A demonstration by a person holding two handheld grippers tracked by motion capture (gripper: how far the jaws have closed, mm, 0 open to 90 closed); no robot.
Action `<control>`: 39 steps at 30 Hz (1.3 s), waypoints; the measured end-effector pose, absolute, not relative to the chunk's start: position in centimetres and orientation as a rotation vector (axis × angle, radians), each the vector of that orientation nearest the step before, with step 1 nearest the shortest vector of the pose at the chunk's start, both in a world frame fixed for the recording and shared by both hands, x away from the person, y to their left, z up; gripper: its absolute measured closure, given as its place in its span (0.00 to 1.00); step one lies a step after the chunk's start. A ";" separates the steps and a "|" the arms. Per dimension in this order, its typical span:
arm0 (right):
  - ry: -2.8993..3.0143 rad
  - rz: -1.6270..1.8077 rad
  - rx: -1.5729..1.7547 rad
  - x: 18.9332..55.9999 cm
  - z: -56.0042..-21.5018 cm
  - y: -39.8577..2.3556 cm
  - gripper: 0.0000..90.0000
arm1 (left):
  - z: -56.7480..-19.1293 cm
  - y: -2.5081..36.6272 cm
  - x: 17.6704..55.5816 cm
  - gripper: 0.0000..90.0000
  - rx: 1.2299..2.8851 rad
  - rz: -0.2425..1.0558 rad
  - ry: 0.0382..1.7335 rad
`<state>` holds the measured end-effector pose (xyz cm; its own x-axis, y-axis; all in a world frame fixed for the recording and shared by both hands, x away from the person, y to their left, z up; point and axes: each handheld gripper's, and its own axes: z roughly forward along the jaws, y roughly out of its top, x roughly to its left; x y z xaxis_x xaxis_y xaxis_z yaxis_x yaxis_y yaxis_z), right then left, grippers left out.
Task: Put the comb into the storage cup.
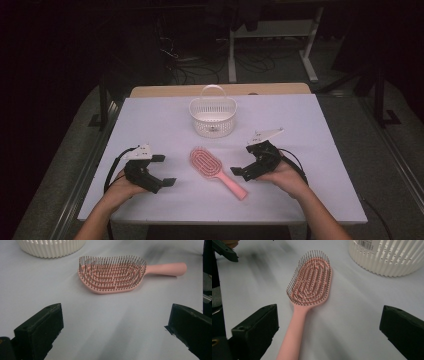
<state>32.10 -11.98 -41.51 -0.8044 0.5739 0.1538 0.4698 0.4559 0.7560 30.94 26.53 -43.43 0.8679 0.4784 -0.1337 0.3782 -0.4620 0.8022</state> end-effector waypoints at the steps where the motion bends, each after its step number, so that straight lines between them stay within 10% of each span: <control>1: 2.581 1.278 0.919 32.2 -41.5 -11.9 0.04 | -43.4 26.6 30.9 0.00 2.107 0.137 0.618; 39: 2.799 1.244 0.737 30.2 -42.1 -9.0 0.99 | -43.4 26.7 30.8 0.00 2.103 0.140 0.618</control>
<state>30.22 -9.02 -42.11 -0.8904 0.4124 0.1927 0.4193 0.5784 0.6998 30.75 26.65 -43.39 0.8681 0.4788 -0.1311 0.3752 -0.4600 0.8048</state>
